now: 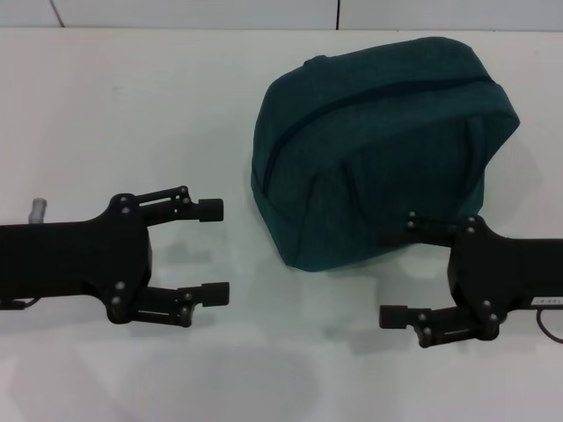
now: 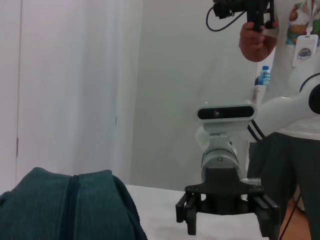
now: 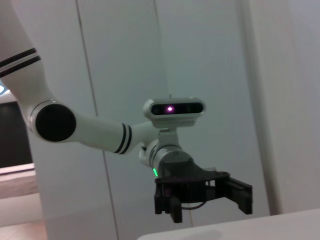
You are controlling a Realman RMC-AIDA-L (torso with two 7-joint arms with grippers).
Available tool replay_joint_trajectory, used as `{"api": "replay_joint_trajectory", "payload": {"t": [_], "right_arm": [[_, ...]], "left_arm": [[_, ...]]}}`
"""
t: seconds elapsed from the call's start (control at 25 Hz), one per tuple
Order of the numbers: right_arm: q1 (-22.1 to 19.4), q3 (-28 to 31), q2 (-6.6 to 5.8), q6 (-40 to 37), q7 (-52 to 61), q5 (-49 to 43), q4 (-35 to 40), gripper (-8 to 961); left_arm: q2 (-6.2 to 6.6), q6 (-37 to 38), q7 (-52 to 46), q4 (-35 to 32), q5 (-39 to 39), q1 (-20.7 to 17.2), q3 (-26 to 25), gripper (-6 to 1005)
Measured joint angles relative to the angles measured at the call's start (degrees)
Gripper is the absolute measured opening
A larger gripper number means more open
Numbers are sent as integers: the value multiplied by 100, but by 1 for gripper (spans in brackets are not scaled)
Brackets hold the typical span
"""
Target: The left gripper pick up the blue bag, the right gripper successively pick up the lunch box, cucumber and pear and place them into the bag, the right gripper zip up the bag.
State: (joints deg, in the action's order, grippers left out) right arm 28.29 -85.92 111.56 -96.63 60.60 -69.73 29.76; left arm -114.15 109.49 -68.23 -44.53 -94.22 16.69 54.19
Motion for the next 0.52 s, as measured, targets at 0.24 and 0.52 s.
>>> {"api": "replay_joint_trajectory", "payload": {"t": [0.24,0.52], "right_arm": [[40,-10,23,165,172,-126,271,850],[109,1,87,254,186,-243,293,850]], "left_arm": [[24,3,-27,16,4,44,-7,887],[21,5,-25,21,-20,53,-139,887]]}}
